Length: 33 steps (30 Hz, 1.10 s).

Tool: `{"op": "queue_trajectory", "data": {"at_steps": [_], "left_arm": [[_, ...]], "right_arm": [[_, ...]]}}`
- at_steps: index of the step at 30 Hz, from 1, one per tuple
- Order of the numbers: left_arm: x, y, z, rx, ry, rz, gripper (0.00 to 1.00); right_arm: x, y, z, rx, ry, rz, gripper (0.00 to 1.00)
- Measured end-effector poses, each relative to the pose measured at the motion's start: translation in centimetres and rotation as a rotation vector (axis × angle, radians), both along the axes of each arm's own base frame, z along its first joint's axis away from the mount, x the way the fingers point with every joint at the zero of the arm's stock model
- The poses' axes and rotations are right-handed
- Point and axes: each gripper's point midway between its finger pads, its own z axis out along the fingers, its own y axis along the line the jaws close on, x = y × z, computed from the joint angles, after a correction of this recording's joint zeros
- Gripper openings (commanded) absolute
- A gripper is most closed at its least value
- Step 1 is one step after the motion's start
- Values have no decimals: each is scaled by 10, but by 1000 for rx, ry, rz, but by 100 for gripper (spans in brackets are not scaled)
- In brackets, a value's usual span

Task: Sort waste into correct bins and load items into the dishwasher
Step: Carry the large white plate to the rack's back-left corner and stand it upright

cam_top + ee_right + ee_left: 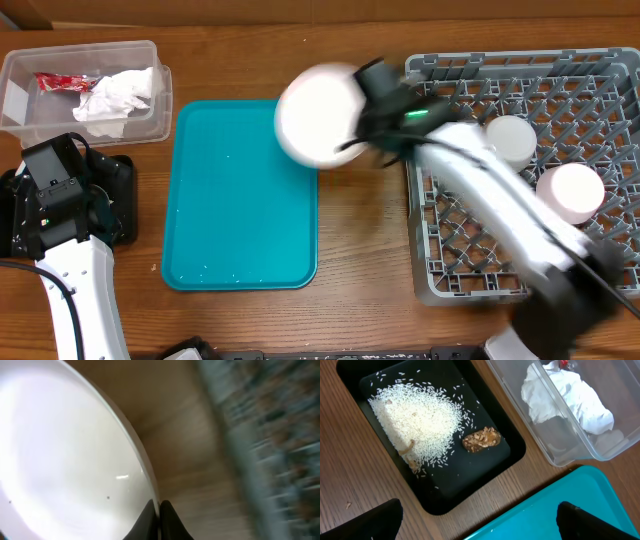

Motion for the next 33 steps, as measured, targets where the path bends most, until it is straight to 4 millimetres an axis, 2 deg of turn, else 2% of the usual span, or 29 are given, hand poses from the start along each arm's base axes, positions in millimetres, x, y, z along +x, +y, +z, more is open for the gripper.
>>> {"op": "queue_trajectory", "data": {"at_steps": [1, 4, 7, 12, 16, 23, 29, 33], "left_arm": [[0, 0, 0, 0, 0, 0, 100], [0, 0, 0, 0, 0, 0, 100], [0, 0, 0, 0, 0, 0, 100], [0, 0, 0, 0, 0, 0, 100], [0, 0, 0, 0, 0, 0, 100], [0, 0, 0, 0, 0, 0, 100], [0, 0, 0, 0, 0, 0, 100], [0, 0, 0, 0, 0, 0, 100]], "right_arm": [[4, -31, 25, -28, -56, -55, 4], [6, -101, 67, -125, -151, -191, 4], [4, -151, 76, -252, -167, -294, 4], [8, -192, 61, -458, -139, -379, 4], [11, -204, 54, -562, -140, -407, 4], [15, -210, 48, -623, -129, -419, 4], [20, -206, 19, -655, -59, -386, 4], [22, -194, 14, -654, -57, -355, 4]]}}
